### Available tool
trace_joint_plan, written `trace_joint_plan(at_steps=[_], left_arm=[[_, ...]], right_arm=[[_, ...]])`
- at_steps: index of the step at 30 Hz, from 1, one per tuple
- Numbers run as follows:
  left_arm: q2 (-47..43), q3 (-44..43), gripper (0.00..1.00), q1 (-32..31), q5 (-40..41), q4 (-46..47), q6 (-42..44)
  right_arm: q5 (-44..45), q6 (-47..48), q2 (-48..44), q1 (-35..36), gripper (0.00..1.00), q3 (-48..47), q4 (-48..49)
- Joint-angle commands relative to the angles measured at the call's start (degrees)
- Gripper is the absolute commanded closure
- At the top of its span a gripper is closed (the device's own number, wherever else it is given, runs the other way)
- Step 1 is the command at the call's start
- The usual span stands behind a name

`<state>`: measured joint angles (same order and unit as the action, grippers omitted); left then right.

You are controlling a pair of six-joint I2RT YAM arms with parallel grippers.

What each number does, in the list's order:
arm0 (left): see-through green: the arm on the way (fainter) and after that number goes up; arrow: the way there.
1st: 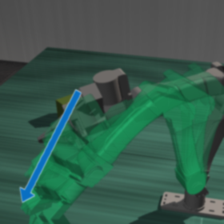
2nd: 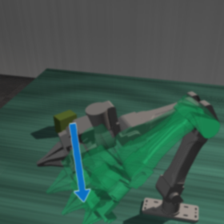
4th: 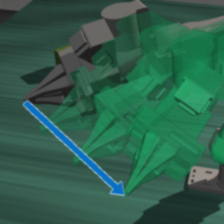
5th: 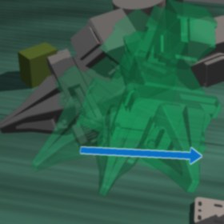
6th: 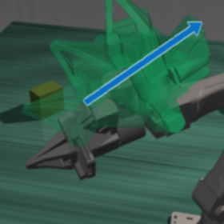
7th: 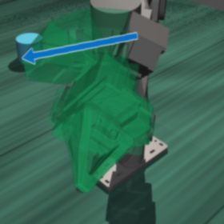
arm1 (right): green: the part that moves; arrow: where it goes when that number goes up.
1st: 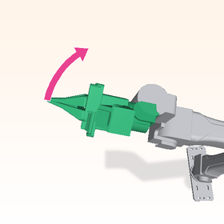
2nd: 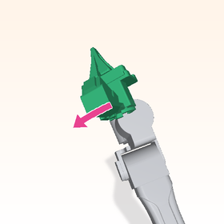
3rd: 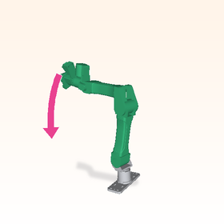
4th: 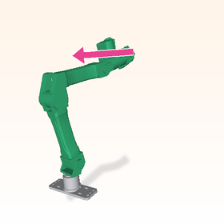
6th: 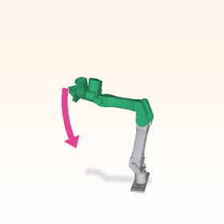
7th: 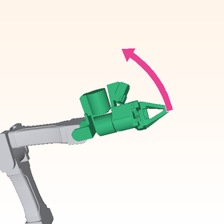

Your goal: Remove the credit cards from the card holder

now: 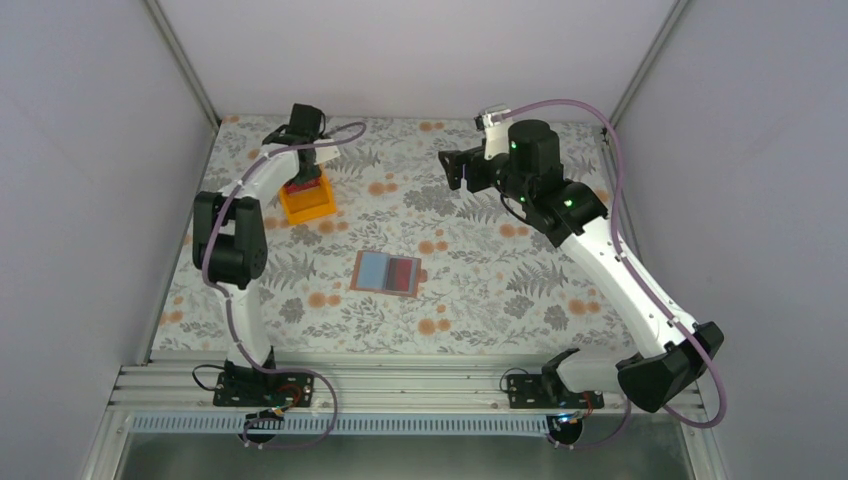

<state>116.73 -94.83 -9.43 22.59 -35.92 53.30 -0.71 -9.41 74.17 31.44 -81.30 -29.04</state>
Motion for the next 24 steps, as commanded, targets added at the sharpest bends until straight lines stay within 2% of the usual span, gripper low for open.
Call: trace_joint_plan(at_steps=[1,5,9,17,20,24], left_arm=[[-4.8,1.0,0.34,0.6,-2.9,-0.9,1.7],[-7.9,-0.1,0.34,0.6,-6.2,-1.9,-0.1],[-13.4,-2.3,0.34,0.6,-17.4,-7.1,-5.2],[-23.7,9.4,0.37,-0.1,-26.0,-14.1,-7.3],[-26.3,14.2,0.37,-0.2,-25.3,-13.5,-7.7],[-23.4,17.3,0.41,0.1,-18.8,-8.4,-7.1]], right_arm=[[-1.7,-0.2,-0.4,-0.5,0.00,0.8,-0.4],[-3.2,-0.6,-0.1,-0.6,0.00,0.7,-1.2],[-7.8,-0.5,1.8,-0.6,0.00,0.1,-3.4],[-19.4,-1.1,5.9,-0.6,0.00,0.9,-4.7],[-23.3,-1.8,7.4,-0.6,0.00,1.4,-4.8],[-26.0,-2.4,9.7,-0.6,0.00,1.6,-4.7]])
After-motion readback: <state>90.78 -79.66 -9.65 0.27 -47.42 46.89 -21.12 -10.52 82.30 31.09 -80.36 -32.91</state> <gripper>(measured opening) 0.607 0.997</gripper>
